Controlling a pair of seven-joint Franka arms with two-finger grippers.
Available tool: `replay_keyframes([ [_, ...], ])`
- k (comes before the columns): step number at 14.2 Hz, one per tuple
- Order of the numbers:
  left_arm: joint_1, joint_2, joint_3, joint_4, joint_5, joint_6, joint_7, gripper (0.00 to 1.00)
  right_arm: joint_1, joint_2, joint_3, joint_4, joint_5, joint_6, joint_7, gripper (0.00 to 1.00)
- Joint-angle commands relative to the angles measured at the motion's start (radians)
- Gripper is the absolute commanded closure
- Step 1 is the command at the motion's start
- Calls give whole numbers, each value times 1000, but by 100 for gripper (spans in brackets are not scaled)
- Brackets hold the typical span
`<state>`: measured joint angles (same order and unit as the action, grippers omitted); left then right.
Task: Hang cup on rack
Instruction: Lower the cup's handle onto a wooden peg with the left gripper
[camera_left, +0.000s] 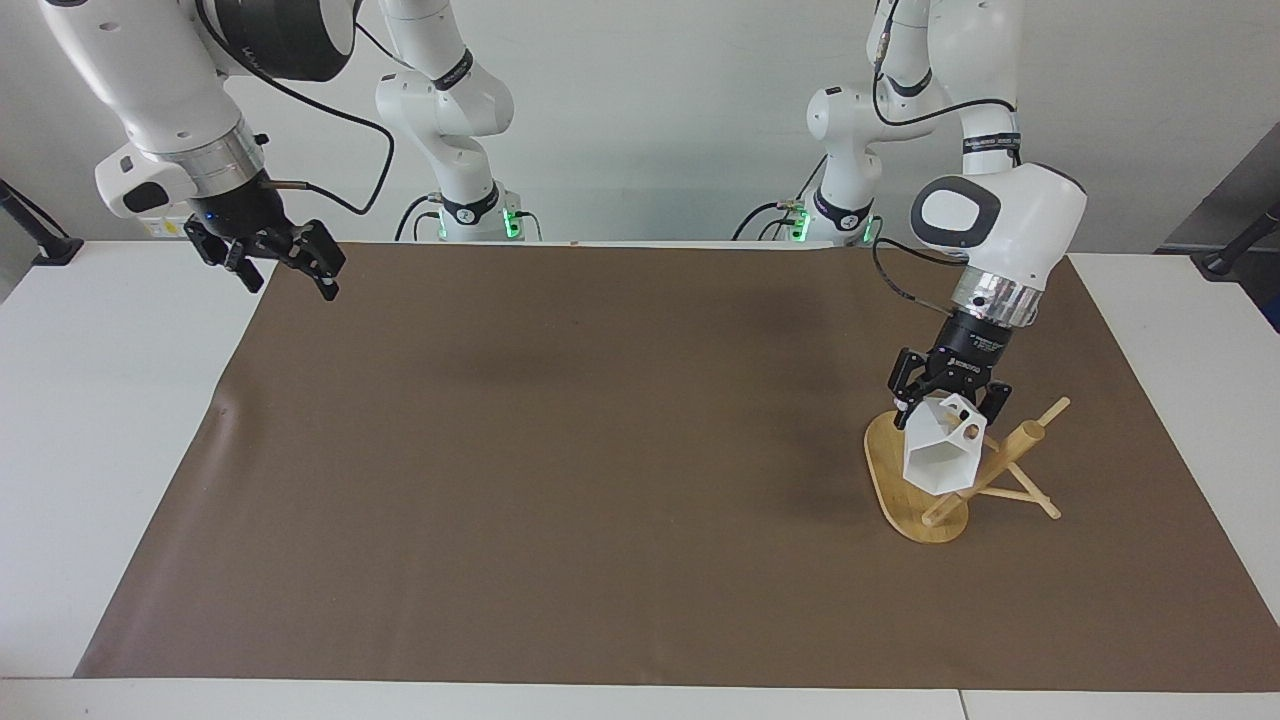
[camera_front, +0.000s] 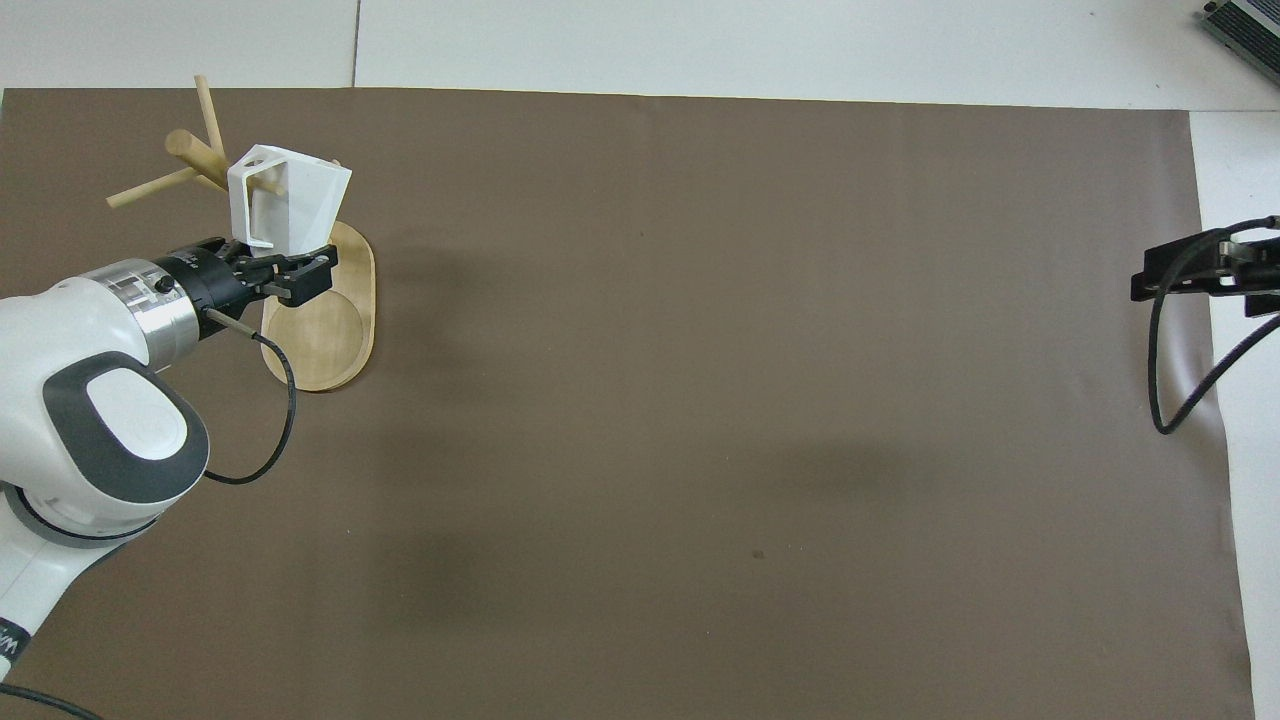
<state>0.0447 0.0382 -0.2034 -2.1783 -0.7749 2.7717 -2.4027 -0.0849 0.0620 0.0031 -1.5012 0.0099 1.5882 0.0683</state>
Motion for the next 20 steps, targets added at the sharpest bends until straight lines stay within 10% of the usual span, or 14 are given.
replay_keyframes([
  [1,10,6,-4,5,3,16,-7,100,-7,-4,2,-4,1,-11,-21,0],
  [8,14,12,-2,8,5,42,-9,92,-7,-4,3,-4,1,-11,-21,0],
  [10,14,11,-2,8,5,42,-7,1,-7,-4,3,-4,1,-11,-21,0],
  [20,15,-14,33,32,89,-162,-19,0,-7,-4,3,-4,1,-13,-21,0],
])
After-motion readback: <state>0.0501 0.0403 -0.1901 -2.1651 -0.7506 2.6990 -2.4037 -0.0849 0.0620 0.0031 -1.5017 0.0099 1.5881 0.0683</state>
